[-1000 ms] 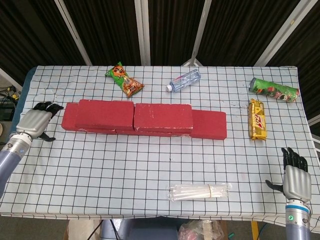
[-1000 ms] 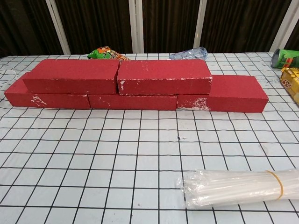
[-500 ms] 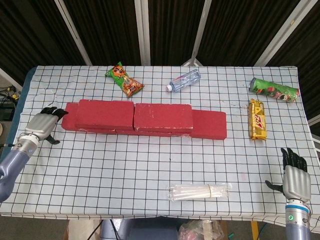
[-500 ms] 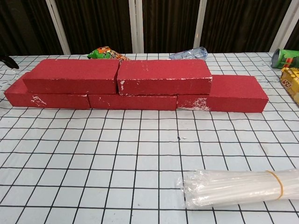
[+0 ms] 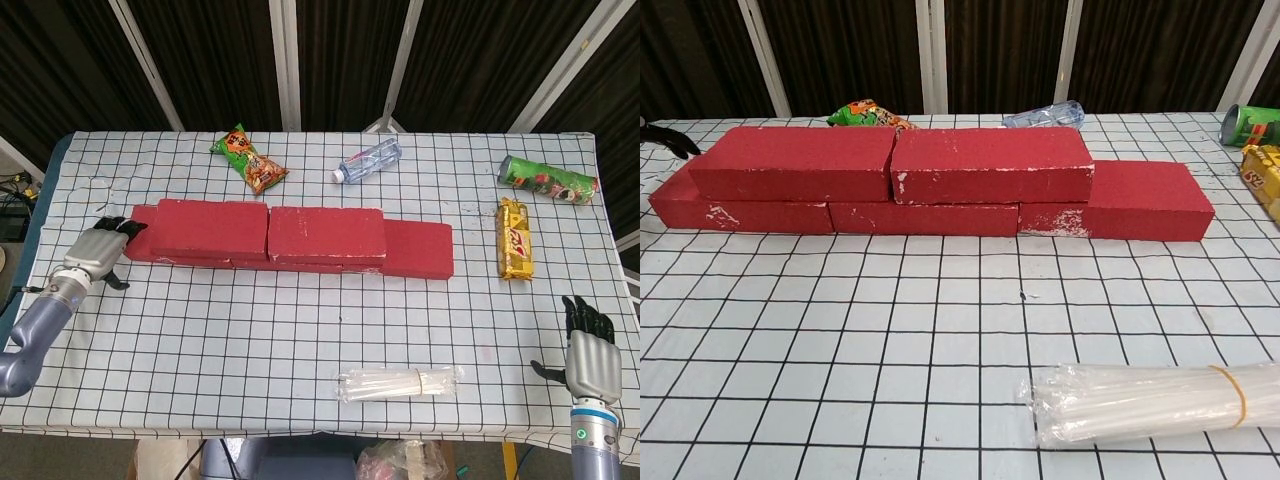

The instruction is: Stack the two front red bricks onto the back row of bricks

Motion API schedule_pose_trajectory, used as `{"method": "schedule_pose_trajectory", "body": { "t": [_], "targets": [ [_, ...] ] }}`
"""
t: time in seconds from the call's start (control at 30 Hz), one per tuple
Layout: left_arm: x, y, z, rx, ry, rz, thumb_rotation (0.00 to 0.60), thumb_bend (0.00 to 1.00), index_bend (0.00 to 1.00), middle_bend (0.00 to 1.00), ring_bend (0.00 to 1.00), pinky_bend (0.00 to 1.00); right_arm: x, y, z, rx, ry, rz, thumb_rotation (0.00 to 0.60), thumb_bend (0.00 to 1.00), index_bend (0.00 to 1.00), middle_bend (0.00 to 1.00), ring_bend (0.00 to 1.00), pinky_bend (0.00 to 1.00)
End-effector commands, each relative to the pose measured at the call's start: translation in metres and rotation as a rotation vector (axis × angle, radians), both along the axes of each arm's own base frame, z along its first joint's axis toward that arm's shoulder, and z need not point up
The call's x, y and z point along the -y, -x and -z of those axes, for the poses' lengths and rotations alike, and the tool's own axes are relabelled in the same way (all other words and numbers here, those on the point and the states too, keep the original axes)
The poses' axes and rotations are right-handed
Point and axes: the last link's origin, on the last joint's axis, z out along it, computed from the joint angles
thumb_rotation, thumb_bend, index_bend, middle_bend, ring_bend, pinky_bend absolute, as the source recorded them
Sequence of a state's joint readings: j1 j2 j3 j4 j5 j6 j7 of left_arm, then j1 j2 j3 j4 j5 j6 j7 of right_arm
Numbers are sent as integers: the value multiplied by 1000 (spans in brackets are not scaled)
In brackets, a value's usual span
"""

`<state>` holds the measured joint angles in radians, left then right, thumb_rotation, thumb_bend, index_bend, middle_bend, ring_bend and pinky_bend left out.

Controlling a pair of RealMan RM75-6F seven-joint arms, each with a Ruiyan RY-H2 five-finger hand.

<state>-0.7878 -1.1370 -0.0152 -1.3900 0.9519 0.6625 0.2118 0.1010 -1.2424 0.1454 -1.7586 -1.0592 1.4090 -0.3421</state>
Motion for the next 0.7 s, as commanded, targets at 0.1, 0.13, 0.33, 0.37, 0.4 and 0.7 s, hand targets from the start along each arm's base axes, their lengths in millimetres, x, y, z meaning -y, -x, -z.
{"method": "schedule_pose_trajectory", "body": {
  "t": [0.1,0.13,0.33,0.37,0.4,0.7],
  "targets": [
    [-1,-2,5,-4,12,3,600,0,98,65,0,0,0,1,0,0,2,3,600,133,0,0,0,0],
    [-2,-3,6,-4,13,4,600,0,98,65,0,0,0,1,-1,0,3,2,600,133,0,0,0,0],
    [-3,-5,10,-5,19,8,600,0,97,65,0,0,0,1,-1,1,6,3,600,133,0,0,0,0],
    [-3,-5,11,-6,21,9,600,0,97,65,0,0,0,1,-2,1,6,3,600,133,0,0,0,0],
    [-3,-5,11,-7,22,10,600,0,96,65,0,0,0,1,-1,1,6,4,600,133,0,0,0,0],
    [-3,-7,11,-15,24,11,600,0,94,65,0,0,0,1,-2,-1,7,6,600,133,0,0,0,0]
  ]
}}
